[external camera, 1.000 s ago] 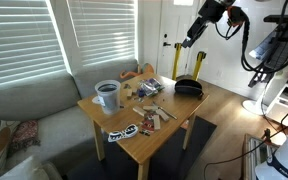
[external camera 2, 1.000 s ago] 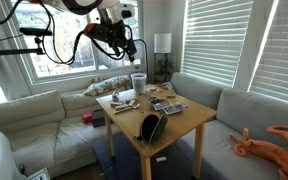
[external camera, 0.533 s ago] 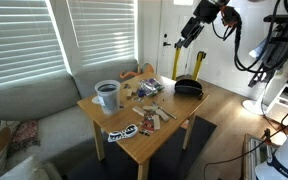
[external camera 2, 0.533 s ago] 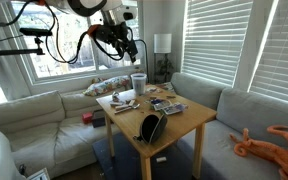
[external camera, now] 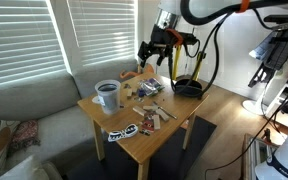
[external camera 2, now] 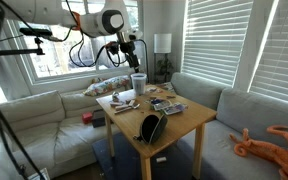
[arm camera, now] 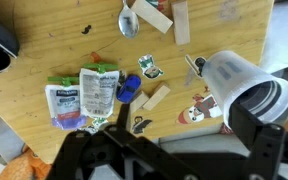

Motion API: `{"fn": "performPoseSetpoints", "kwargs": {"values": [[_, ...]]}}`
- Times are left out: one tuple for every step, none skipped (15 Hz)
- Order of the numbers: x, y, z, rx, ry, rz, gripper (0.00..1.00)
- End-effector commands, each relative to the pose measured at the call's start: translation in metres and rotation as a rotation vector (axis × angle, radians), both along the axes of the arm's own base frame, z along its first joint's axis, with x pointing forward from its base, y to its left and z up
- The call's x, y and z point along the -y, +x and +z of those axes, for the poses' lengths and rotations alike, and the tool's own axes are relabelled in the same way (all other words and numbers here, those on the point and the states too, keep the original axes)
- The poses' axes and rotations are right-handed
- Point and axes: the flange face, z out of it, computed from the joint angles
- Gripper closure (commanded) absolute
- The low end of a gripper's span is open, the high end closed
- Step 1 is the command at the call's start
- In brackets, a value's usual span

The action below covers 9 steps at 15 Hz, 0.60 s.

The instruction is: Remove the silver cup from the clear cup

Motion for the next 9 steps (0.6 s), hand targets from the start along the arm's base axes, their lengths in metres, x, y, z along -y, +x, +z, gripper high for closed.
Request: {"fn": "performPoseSetpoints", "kwargs": {"values": [[-0.038,0.051,-0.019,-0.073,-0.036,-0.006,0.0],[-0.047,0.061,-0.021,-0.068,-0.044,-0.004,0.0],[-0.032,0.036,-0.023,-0.059,-0.025,0.01,0.0],[-0.041,0.047,-0.028,-0.065,-0.029,0.014,0.0],[-0.046,0.054,-0.032,-0.068,-0.03,0.017,0.0],[-0.048,0.059,-0.033,-0.067,-0.029,0.018,0.0],[-0.047,0.062,-0.032,-0.068,-0.029,0.016,0.0],[-0.046,0.062,-0.03,-0.066,-0.029,0.014,0.0],[-0.047,0.066,-0.029,-0.061,-0.014,0.004,0.0]]}}
